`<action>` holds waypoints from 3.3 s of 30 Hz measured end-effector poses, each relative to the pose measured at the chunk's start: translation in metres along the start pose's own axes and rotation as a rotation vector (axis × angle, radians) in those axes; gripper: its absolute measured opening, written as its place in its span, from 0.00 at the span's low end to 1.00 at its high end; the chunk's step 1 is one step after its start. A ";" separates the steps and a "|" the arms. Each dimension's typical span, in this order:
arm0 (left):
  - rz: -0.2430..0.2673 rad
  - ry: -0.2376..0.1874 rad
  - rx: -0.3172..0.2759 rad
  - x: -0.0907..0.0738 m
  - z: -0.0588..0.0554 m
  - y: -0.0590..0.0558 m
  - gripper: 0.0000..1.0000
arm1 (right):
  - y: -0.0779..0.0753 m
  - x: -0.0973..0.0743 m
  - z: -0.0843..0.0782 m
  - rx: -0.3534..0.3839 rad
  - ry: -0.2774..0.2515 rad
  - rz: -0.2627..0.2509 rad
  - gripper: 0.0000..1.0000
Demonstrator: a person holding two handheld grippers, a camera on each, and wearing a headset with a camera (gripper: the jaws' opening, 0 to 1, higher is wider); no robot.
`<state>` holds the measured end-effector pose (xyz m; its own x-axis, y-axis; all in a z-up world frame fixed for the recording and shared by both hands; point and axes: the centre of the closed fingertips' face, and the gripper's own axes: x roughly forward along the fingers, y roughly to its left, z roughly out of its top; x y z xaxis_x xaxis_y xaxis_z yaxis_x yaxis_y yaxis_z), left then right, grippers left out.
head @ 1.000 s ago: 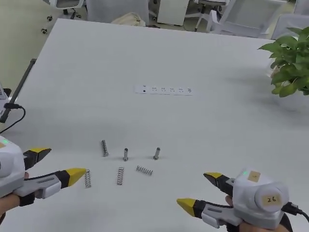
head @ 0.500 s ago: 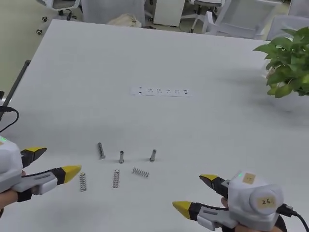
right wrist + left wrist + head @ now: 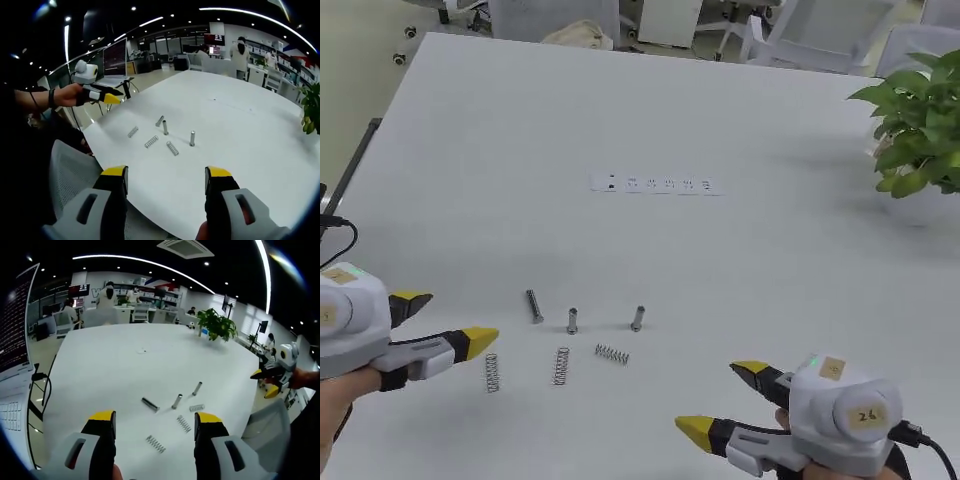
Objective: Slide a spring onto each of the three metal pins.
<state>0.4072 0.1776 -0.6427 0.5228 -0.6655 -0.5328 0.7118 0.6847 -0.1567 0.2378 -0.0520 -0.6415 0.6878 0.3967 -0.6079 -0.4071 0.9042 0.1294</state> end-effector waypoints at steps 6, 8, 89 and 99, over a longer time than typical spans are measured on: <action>-0.002 0.003 -0.030 0.015 0.000 0.006 0.57 | 0.001 0.000 -0.002 -0.002 0.007 0.000 0.60; -0.001 0.003 -0.044 0.019 -0.001 0.008 0.55 | 0.001 0.000 -0.002 -0.001 0.006 0.000 0.60; 0.098 0.222 0.027 0.156 -0.054 0.036 0.00 | -0.016 -0.005 -0.015 0.042 0.071 -0.066 0.59; 0.108 0.238 0.152 0.167 -0.048 0.043 0.03 | -0.015 -0.003 -0.015 0.052 0.071 -0.068 0.59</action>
<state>0.5025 0.1096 -0.7783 0.4874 -0.4907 -0.7222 0.7293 0.6836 0.0278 0.2323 -0.0693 -0.6534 0.6682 0.3233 -0.6701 -0.3277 0.9365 0.1251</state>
